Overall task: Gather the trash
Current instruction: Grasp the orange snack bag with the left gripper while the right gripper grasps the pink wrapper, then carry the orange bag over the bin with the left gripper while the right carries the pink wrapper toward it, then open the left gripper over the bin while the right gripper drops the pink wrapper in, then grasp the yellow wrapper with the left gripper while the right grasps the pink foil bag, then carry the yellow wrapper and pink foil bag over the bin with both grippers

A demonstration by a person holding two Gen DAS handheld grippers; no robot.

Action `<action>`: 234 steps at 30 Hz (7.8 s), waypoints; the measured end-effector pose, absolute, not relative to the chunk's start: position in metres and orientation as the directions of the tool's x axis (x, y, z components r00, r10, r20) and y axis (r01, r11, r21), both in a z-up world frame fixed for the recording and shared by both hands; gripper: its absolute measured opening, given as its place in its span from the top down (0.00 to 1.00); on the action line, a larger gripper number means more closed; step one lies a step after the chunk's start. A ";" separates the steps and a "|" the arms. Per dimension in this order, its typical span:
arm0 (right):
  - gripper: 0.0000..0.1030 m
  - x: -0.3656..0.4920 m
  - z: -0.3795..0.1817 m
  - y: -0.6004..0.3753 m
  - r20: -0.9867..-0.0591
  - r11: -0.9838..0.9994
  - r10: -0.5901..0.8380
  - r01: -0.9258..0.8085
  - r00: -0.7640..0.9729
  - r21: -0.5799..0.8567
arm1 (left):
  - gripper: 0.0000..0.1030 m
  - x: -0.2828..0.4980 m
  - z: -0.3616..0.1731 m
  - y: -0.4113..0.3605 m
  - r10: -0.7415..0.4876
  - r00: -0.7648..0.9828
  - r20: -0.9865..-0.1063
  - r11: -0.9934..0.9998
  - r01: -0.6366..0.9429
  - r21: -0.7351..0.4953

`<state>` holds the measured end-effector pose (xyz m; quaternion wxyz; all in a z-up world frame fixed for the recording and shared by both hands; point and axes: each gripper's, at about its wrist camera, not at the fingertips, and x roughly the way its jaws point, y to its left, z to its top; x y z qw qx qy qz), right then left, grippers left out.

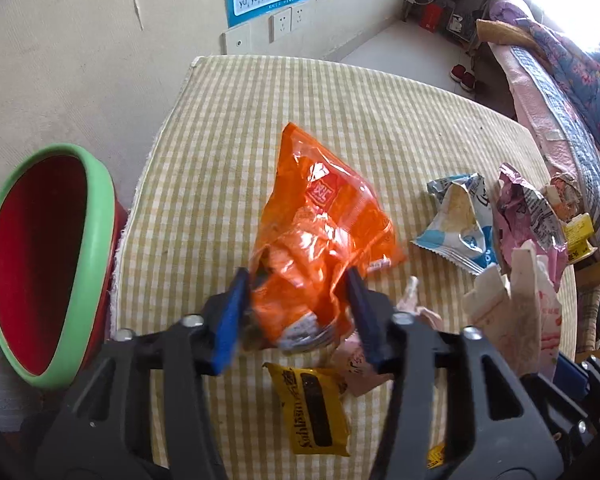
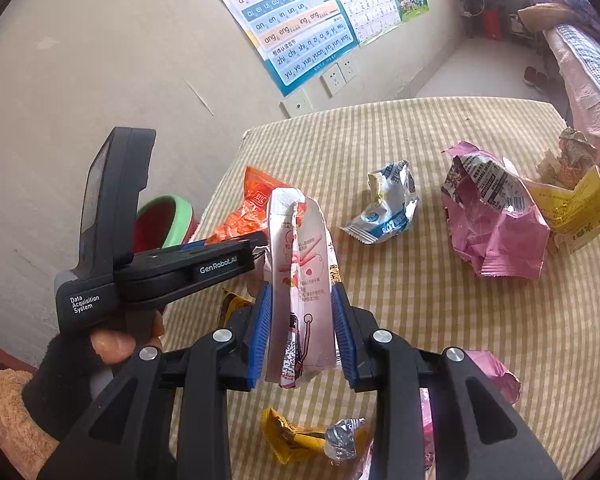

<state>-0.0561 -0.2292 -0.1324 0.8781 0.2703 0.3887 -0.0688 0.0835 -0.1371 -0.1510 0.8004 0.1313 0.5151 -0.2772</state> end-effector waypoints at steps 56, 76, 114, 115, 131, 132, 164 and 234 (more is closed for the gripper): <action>0.71 0.004 -0.094 -0.136 -0.714 0.931 0.141 0.152 0.686 0.330 | 0.57 0.090 -0.064 0.072 -0.088 0.703 -0.705 0.984 0.172 0.048; 0.71 0.016 -0.088 -0.116 -0.719 0.946 0.152 0.110 0.678 0.305 | 0.57 0.100 -0.072 0.077 -0.078 0.702 -0.708 0.984 0.167 0.057; 0.71 0.044 -0.078 -0.105 -0.708 0.950 0.175 0.071 0.684 0.304 | 0.57 0.119 -0.079 0.073 -0.062 0.707 -0.705 0.980 0.176 0.091; 0.71 0.044 -0.076 -0.104 -0.705 0.951 0.174 0.068 0.687 0.301 | 0.57 0.119 -0.080 0.073 -0.061 0.707 -0.704 0.980 0.176 0.091; 0.71 0.096 -0.069 -0.093 -0.682 0.932 0.263 0.003 0.682 0.363 | 0.57 0.141 -0.088 0.081 -0.039 0.685 -0.728 0.986 0.145 0.083; 0.71 0.100 -0.069 -0.091 -0.682 0.930 0.270 -0.001 0.680 0.367 | 0.57 0.143 -0.090 0.083 -0.035 0.682 -0.730 0.987 0.141 0.083; 0.45 0.105 -0.063 -0.092 -0.676 0.929 0.263 0.008 0.688 0.369 | 0.28 0.145 -0.087 0.093 0.032 0.682 -0.730 0.988 0.087 0.125; 0.72 -0.098 -0.155 -0.223 -0.809 0.869 0.059 0.369 0.585 0.330 | 0.73 0.036 -0.142 -0.064 -0.300 0.373 -0.878 0.871 0.482 -0.093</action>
